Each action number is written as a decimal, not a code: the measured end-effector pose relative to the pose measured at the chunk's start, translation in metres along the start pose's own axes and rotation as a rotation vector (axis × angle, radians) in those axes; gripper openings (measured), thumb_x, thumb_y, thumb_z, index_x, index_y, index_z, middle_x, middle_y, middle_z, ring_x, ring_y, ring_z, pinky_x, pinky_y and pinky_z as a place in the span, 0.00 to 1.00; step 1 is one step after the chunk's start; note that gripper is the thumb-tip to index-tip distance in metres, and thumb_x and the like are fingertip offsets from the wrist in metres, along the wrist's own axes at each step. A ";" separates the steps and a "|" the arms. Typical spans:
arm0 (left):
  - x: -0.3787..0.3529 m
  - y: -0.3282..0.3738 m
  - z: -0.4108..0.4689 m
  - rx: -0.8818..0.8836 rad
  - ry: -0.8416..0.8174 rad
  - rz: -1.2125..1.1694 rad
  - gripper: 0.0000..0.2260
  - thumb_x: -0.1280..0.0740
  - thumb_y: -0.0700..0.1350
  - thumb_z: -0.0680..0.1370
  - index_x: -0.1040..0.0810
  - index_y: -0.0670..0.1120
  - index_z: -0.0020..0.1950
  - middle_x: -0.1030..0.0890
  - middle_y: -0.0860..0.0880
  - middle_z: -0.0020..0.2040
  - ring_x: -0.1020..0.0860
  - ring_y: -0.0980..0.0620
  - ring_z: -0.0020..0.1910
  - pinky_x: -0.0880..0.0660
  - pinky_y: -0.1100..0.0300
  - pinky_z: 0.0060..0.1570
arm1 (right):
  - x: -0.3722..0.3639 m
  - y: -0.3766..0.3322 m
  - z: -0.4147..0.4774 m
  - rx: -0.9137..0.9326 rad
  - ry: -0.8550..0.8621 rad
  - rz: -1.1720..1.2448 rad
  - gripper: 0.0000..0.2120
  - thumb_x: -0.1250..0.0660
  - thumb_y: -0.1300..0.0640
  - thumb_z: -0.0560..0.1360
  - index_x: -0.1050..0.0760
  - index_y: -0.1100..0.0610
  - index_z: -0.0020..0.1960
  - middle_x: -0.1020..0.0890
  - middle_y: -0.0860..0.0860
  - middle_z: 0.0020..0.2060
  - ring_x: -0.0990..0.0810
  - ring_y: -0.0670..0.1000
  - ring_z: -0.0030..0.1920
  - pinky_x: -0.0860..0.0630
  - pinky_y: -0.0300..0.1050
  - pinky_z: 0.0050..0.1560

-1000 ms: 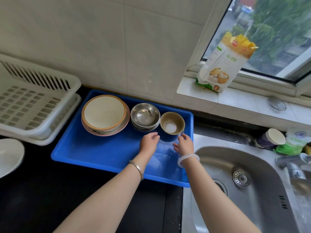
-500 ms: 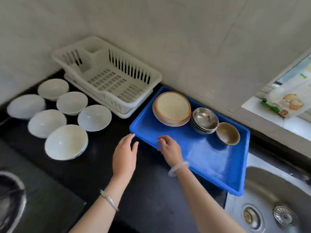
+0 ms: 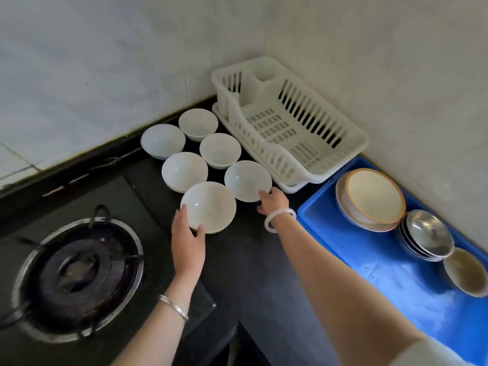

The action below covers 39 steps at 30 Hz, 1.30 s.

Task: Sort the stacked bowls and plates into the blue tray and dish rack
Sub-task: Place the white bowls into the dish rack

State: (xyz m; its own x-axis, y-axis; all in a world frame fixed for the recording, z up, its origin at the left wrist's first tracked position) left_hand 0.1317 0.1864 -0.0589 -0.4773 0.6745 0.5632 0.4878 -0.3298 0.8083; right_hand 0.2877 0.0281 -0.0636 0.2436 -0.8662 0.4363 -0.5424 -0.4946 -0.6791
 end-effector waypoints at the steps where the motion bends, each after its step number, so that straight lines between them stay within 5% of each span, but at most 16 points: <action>1: 0.000 -0.002 0.002 0.033 -0.010 -0.075 0.28 0.37 0.38 0.77 0.42 0.48 0.75 0.36 0.45 0.74 0.34 0.46 0.71 0.33 0.54 0.66 | -0.002 -0.001 0.002 -0.020 0.018 0.044 0.13 0.40 0.59 0.75 0.27 0.60 0.58 0.22 0.56 0.46 0.19 0.57 0.42 0.20 0.53 0.49; 4: 0.000 -0.006 0.006 0.155 -0.033 -0.188 0.30 0.37 0.39 0.77 0.46 0.49 0.76 0.32 0.46 0.71 0.27 0.46 0.65 0.32 0.59 0.59 | -0.006 -0.002 0.006 -0.066 0.058 0.223 0.13 0.42 0.67 0.74 0.26 0.61 0.58 0.22 0.56 0.50 0.21 0.52 0.37 0.18 0.48 0.44; 8: 0.000 -0.012 0.010 0.222 -0.072 -0.269 0.29 0.37 0.39 0.77 0.45 0.50 0.76 0.31 0.47 0.72 0.27 0.47 0.65 0.31 0.56 0.61 | -0.001 -0.003 -0.001 -0.042 0.131 0.239 0.14 0.42 0.68 0.74 0.24 0.64 0.57 0.18 0.57 0.48 0.20 0.46 0.29 0.21 0.37 0.30; 14: 0.004 -0.016 0.013 0.240 -0.101 -0.354 0.27 0.37 0.38 0.77 0.40 0.51 0.74 0.29 0.48 0.70 0.26 0.48 0.64 0.30 0.56 0.59 | 0.016 -0.011 -0.024 0.050 0.187 0.342 0.15 0.42 0.69 0.74 0.24 0.63 0.58 0.20 0.54 0.50 0.18 0.51 0.39 0.18 0.40 0.33; 19: 0.006 -0.019 0.020 0.255 -0.105 -0.424 0.23 0.38 0.38 0.76 0.33 0.51 0.70 0.24 0.50 0.64 0.25 0.53 0.57 0.30 0.57 0.56 | 0.013 -0.026 -0.048 0.159 0.139 0.297 0.10 0.38 0.67 0.73 0.21 0.57 0.48 0.18 0.50 0.41 0.16 0.49 0.37 0.19 0.41 0.34; 25: 0.010 -0.025 0.028 0.309 -0.140 -0.571 0.18 0.39 0.38 0.77 0.28 0.51 0.66 0.23 0.49 0.63 0.25 0.49 0.62 0.29 0.47 0.64 | -0.008 -0.031 -0.067 0.161 0.076 0.189 0.12 0.33 0.64 0.72 0.21 0.52 0.33 0.16 0.51 0.36 0.15 0.48 0.32 0.17 0.44 0.38; 34: 0.011 -0.023 0.032 0.395 -0.116 -0.713 0.14 0.42 0.46 0.80 0.27 0.47 0.65 0.23 0.46 0.61 0.24 0.48 0.59 0.26 0.56 0.56 | -0.025 -0.035 -0.073 0.149 0.055 -0.064 0.07 0.33 0.61 0.73 0.20 0.53 0.38 0.16 0.50 0.32 0.16 0.46 0.32 0.19 0.42 0.41; 39: 0.010 -0.023 0.033 0.366 -0.101 -0.604 0.14 0.37 0.40 0.78 0.26 0.48 0.63 0.22 0.45 0.61 0.24 0.46 0.60 0.26 0.46 0.60 | -0.029 -0.034 -0.076 0.141 0.033 -0.173 0.08 0.34 0.60 0.74 0.23 0.51 0.37 0.16 0.53 0.34 0.16 0.49 0.38 0.23 0.39 0.37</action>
State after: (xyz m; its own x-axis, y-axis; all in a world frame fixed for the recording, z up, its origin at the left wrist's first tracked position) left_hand 0.1402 0.2228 -0.0774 -0.6802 0.7330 0.0018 0.3816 0.3521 0.8546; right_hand 0.2374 0.0754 -0.0083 0.2955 -0.7661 0.5708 -0.3765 -0.6425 -0.6674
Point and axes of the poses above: each hand's wrist, its own z-axis towards the middle knuckle, its own x-axis out of the back of the hand, y = z × x, the point moved 3 cm from there along z, towards the middle knuckle
